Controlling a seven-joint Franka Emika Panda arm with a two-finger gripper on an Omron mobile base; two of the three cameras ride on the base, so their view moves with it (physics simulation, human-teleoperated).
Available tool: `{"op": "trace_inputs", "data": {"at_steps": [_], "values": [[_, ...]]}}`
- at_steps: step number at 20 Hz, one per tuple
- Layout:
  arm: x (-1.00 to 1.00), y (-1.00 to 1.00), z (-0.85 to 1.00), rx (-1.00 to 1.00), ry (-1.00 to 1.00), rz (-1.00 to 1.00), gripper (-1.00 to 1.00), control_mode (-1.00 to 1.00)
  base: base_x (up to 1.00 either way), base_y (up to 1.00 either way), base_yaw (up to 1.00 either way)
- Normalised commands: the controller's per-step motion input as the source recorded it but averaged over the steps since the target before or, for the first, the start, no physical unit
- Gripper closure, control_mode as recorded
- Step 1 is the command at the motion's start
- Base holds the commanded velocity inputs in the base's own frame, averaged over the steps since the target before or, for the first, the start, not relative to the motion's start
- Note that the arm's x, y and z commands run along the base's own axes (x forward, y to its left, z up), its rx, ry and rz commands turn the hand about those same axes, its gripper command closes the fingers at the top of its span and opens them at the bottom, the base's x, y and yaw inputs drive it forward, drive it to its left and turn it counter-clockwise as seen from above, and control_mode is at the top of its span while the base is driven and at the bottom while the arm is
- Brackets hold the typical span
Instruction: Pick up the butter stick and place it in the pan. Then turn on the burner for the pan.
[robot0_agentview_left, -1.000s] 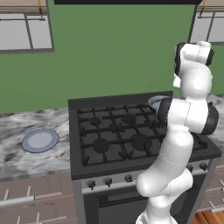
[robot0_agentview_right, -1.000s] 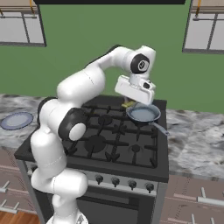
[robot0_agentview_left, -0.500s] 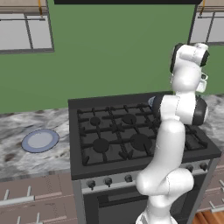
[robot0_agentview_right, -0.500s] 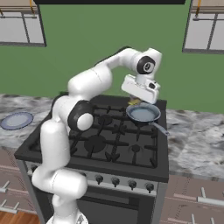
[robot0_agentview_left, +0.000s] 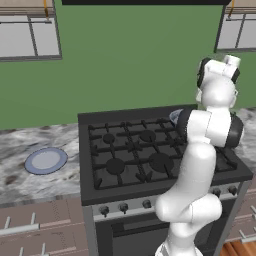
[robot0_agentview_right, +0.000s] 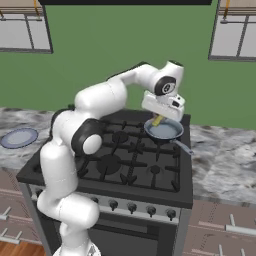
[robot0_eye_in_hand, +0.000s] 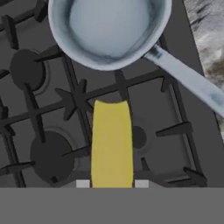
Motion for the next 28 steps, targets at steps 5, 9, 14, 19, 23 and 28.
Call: {"op": "trace_inputs", "data": {"at_steps": [5, 9, 14, 19, 23, 28], "values": [[-0.04, 0.1, -0.1, -0.16, -0.27, 0.0, 1.0, -1.0, 0.0, 0.0, 0.0], [0.35, -0.01, 0.0, 0.0, 0.0, 0.0, 1.0, -1.0, 0.0, 0.0, 0.0], [0.65, -0.2, 0.0, 0.03, 0.1, 0.0, 1.0, -1.0, 0.0, 0.0, 0.0], [0.51, -0.25, 0.0, 0.03, 0.09, 0.0, 1.0, -1.0, 0.0, 0.0, 0.0], [0.47, -0.22, -0.01, 0.04, 0.09, 0.0, 1.0, -1.0, 0.0, 0.0, 0.0], [0.5, -0.14, -0.07, 0.06, 0.08, 0.01, 1.0, -1.0, 0.0, 0.0, 0.0]]}}
